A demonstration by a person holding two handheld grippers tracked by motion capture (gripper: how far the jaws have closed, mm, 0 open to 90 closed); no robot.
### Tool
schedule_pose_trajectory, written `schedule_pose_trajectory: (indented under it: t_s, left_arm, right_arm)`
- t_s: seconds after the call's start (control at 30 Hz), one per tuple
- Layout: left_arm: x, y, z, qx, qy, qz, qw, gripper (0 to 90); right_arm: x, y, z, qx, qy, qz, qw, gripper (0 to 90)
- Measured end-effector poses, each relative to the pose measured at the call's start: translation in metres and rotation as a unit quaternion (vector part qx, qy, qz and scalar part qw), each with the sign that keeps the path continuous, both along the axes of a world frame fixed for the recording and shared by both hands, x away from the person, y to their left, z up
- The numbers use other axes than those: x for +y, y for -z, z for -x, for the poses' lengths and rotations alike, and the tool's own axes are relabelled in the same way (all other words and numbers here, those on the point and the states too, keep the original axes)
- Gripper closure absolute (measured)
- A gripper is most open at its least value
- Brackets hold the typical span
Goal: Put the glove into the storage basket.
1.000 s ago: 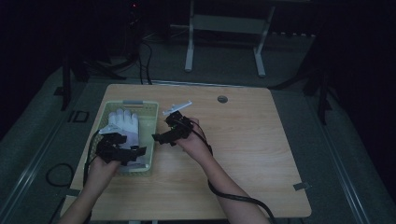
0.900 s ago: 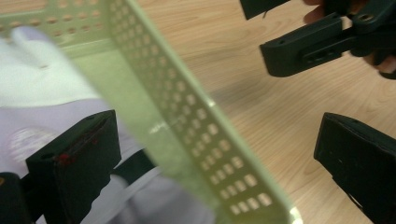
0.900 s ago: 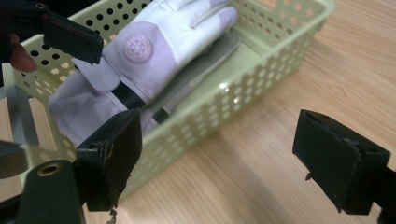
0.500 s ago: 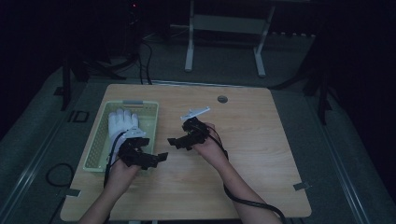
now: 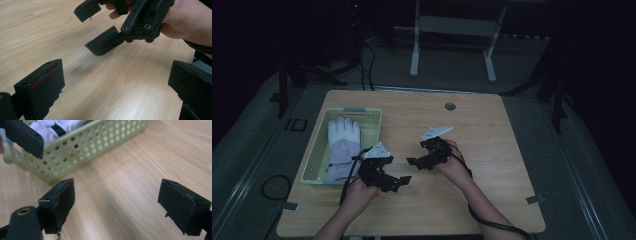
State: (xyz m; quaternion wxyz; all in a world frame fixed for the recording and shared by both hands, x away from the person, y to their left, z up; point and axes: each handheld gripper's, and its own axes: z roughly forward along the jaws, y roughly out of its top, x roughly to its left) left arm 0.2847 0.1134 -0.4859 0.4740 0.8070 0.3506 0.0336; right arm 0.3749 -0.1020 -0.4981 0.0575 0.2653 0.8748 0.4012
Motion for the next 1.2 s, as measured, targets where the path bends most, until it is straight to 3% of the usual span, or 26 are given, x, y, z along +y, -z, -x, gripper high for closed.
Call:
schedule_pose_trajectory:
  t_s: [0.3, 0.33, 0.47, 0.63, 0.87, 1.03, 1.2]
  left_arm:
    - [-0.021, 0.014, 0.007, -0.003, 0.023, -0.009, 0.9997, 0.8]
    - [-0.028, 0.022, 0.011, -0.007, 0.03, -0.021, 0.9993, 0.8]
    - [-0.037, 0.034, 0.014, -0.003, 0.055, -0.026, 0.9982, 0.8]
    - [-0.046, 0.045, 0.016, 0.005, 0.072, -0.019, 0.9972, 0.8]
    - [-0.059, 0.06, 0.02, 0.007, 0.083, -0.025, 0.9962, 0.8]
    - [-0.066, 0.065, 0.021, 0.002, 0.097, -0.015, 0.9952, 0.8]
    - [-0.073, 0.066, 0.025, -0.001, 0.112, -0.01, 0.9936, 0.8]
  right_arm:
    - [-0.021, 0.014, 0.006, 0.011, 0.01, -0.007, 0.9999, 14.2]
    - [-0.023, 0.015, 0.007, 0.011, 0.009, -0.008, 0.9999, 14.2]
    - [-0.038, 0.025, 0.012, 0.012, 0.013, -0.016, 0.9997, 14.3]
    - [-0.051, 0.033, 0.016, -0.002, 0.021, -0.006, 0.9998, 14.3]
    - [-0.068, 0.041, 0.023, 0.006, 0.025, -0.011, 0.9996, 14.3]
    - [-0.076, 0.043, 0.031, -0.002, 0.022, -0.007, 0.9997, 14.3]
    - [-0.085, 0.044, 0.035, -0.002, 0.026, -0.018, 0.9995, 14.2]
